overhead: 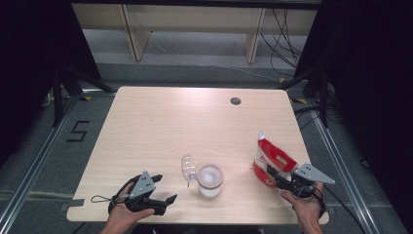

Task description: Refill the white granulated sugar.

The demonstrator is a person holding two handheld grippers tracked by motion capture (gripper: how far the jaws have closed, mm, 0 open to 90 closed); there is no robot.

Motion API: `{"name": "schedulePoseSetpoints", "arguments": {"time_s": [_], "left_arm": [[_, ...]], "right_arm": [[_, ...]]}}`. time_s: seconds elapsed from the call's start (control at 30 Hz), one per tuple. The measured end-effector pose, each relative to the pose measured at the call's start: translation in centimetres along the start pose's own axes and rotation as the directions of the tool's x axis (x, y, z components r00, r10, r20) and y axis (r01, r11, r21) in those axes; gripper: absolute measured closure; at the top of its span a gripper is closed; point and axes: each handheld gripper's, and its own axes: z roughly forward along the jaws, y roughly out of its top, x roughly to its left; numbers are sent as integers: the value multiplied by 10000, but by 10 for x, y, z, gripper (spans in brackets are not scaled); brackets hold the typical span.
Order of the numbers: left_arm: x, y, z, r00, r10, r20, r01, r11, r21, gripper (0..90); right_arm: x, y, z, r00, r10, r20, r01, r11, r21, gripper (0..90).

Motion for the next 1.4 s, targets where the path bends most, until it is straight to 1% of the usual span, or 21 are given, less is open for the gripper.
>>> {"name": "schedulePoseSetpoints", "arguments": {"time_s": [0.03, 0.07, 0.1, 0.17, 0.2, 0.23, 0.27, 0.37, 0.47, 0.5, 0.53, 0.67, 0.73, 0.77, 0.87, 0.9, 0.93, 1.2, 1.27, 1.3, 1.4], "left_arm": [[0, 0, 0, 10000, -26, 5, 26, 10000, -9, 168], [0, 0, 0, 10000, -27, 3, 27, 10000, -14, 168], [0, 0, 0, 10000, -30, 4, 30, 10000, -13, 168], [0, 0, 0, 10000, -26, -3, 26, 10000, 5, 168], [0, 0, 0, 10000, 7, 6, -7, 10000, 37, 168], [0, 0, 0, 10000, 29, 40, -29, 10000, 87, 168], [0, 0, -1, 10000, 51, 4, -51, 10000, 78, 168], [0, 0, 0, 10000, -62, -2, 62, 10000, -23, 165], [0, 0, 0, 10000, -9, 9, 9, 10000, 38, 163], [-1, 0, 0, 10000, -7, 11, 7, 10000, 45, 163], [-1, 1, -1, 10000, 24, -49, -24, 10000, 74, 163], [0, 0, 0, 9999, -101, 33, 101, 9999, -14, 163], [0, 1, 0, 10000, -94, -6, 94, 10000, 15, 163], [0, 1, -1, 10000, -66, 2, 66, 10000, 22, 163], [0, 1, -1, 10000, 31, -39, -31, 9999, 112, 163], [-1, 2, 0, 9999, -127, 18, 127, 9999, -25, 163], [-2, 1, 0, 9991, -410, 43, 411, 9991, -101, 163], [-3, 3, 0, 9992, -393, 71, 393, 9992, -53, 163], [-1, 3, 0, 9998, -197, 70, 197, 9998, -44, 163], [-2, 3, 0, 9990, -426, 106, 426, 9991, -18, 162], [-2, 4, 0, 9989, -474, 53, 475, 9988, -73, 163]], "right_arm": [[1, 1, -1, 10000, 52, -63, -51, 10000, 32, 537], [4, 0, -4, 9988, 470, -99, -468, 9988, 162, 506], [2, 0, -4, 9998, 192, -67, -191, 9998, 73, 472], [7, -1, -10, 9961, 878, -72, -873, 9948, 529, 440], [6, 0, -11, 9988, 481, 47, -483, 9977, 475, 428], [8, 1, -14, 9967, 793, 173, -801, 9953, 544, 408], [6, 1, -15, 9977, 617, 293, -632, 9967, 519, 386], [6, 0, -20, 9929, 1148, 316, -1161, 9922, 454, 363], [5, -3, -22, 9948, 914, 455, -935, 9945, 472, 337], [8, -3, -24, 9910, 1311, 276, -1325, 9895, 584, 327], [6, -3, -24, 9956, 831, 438, -857, 9944, 619, 326], [13, -1, -29, 9936, 998, 534, -1033, 9924, 674, 319], [15, -1, -33, 9936, 793, 800, -863, 9923, 885, 295], [14, -2, -31, 9963, 510, 691, -555, 9964, 646, 298], [17, -2, -35, 9964, 536, 656, -578, 9963, 632, 298], [17, -2, -37, 9969, 304, 722, -357, 9967, 723, 298], [17, -3, -38, 9963, 253, 816, -316, 9965, 773, 295], [21, -7, -44, 9951, 182, 969, -282, 9943, 1024, 276], [24, -8, -44, 9949, 128, 997, -236, 9939, 1079, 266], [24, -8, -44, 9957, 3, 929, -103, 9942, 1073, 266], [26, -9, -45, 9957, -93, 926, -32, 9909, 1343, 266]]}}
